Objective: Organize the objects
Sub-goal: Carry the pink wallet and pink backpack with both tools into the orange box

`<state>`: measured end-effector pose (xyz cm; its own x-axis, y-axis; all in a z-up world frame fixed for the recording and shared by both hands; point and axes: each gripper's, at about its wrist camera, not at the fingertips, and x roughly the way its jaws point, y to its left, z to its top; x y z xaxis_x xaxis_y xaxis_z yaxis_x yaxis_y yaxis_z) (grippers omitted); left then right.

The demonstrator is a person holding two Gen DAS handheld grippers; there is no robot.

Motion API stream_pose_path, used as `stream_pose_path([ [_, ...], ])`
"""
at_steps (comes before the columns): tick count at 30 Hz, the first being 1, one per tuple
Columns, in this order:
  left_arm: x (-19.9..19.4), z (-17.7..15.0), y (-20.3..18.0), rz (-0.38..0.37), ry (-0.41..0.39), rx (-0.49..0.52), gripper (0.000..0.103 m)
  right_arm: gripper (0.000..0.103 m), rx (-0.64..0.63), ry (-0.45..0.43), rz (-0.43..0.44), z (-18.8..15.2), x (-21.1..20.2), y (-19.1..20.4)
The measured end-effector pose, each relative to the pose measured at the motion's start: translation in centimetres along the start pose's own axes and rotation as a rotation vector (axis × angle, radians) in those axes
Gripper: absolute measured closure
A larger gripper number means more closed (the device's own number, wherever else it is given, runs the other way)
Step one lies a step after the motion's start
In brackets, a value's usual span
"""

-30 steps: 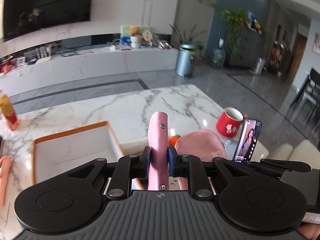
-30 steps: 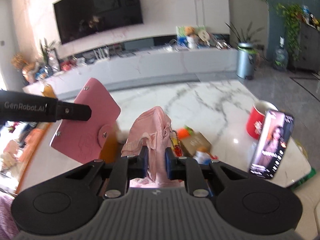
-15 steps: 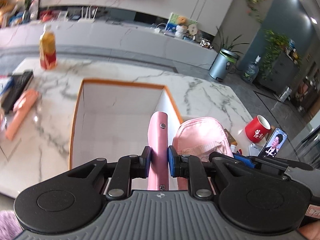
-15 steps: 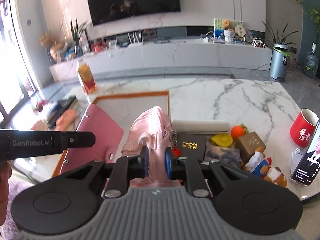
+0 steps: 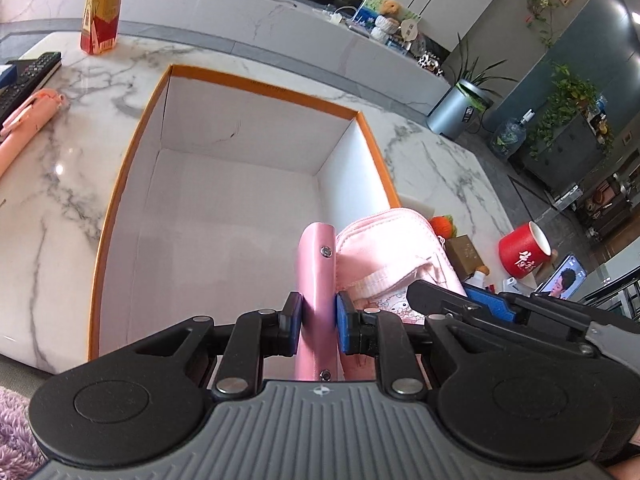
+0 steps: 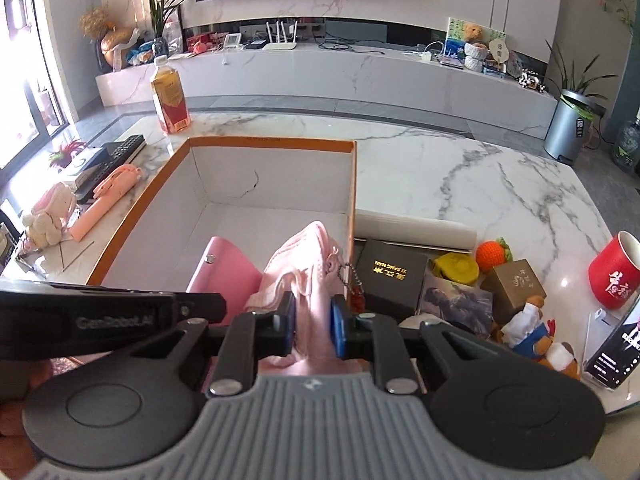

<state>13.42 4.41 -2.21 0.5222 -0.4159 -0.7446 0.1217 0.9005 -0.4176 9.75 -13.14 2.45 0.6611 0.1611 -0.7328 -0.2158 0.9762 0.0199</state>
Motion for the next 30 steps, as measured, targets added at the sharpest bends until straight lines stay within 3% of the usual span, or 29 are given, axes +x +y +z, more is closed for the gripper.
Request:
stream_pose_path([
  [8,2.1,-0.3,0.7,0.025,0.069,-0.011,0.082,0.077,0.076,0.145,0.075,0.6,2.2,-0.7],
  [13,3.3,-0.5,0.7,0.030,0.113,-0.001,0.082,0.071,0.168,0.191,0.148,0.9,2.5,-2.3],
  [18,3.7,-0.5,0.4,0.048,0.125,0.031,0.082,0.072,0.212,0.165,0.184,1.2,1.8,-3.0],
  [24,3.1,-0.4,0.3,0.079,0.131,0.070,0.082,0.071,0.210,0.086,0.158,1.4,-0.2,-4.0],
  [30,3.2,-0.3,-0.4,0.097,0.141,0.096,0.081,0.072,0.263,0.099,0.145,-0.2,-0.2,-5.8],
])
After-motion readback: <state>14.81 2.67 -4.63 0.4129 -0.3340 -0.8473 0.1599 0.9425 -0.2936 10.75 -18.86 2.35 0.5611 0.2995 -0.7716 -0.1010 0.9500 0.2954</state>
